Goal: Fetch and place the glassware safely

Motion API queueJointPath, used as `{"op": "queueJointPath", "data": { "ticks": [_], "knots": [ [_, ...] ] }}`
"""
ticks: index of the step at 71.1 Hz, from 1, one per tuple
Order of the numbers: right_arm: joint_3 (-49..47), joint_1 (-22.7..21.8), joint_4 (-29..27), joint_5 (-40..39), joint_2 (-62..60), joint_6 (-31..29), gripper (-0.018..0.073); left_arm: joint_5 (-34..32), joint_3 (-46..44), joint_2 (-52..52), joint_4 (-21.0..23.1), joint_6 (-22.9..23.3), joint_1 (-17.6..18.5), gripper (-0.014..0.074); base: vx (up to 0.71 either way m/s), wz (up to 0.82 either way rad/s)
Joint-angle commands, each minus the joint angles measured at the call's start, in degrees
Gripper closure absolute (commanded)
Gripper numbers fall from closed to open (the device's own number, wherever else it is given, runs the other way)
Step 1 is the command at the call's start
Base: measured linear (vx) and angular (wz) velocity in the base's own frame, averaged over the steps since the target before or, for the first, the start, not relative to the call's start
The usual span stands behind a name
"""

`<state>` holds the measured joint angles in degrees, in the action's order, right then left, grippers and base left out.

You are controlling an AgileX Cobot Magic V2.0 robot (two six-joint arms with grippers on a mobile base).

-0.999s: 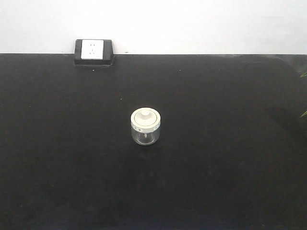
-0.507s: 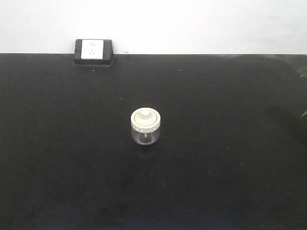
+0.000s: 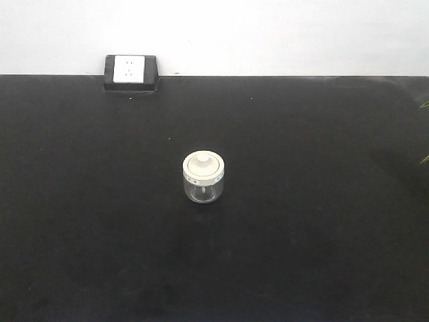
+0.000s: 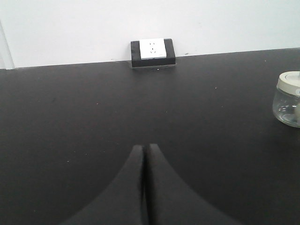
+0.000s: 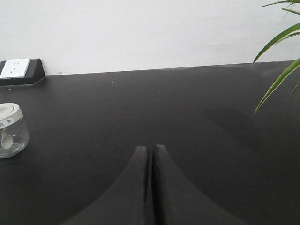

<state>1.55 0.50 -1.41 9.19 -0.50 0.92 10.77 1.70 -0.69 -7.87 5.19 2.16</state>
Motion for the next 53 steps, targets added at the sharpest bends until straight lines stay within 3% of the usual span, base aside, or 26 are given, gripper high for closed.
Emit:
{"op": "queueJointPath", "data": {
  "ticks": [1,53],
  "knots": [
    [1.08,-0.24,0.13,-3.94,-0.77,-0.15,0.0563,-4.08,1.5,-0.69,0.45,0.44,-0.15,0.0603,0.0,0.0],
    [1.08,-0.24,0.13,-3.94,-0.77,-0.15,0.0563,-4.08,1.5,-0.69,0.45,0.44,-0.15,0.0603,0.0,0.0]
  ]
}}
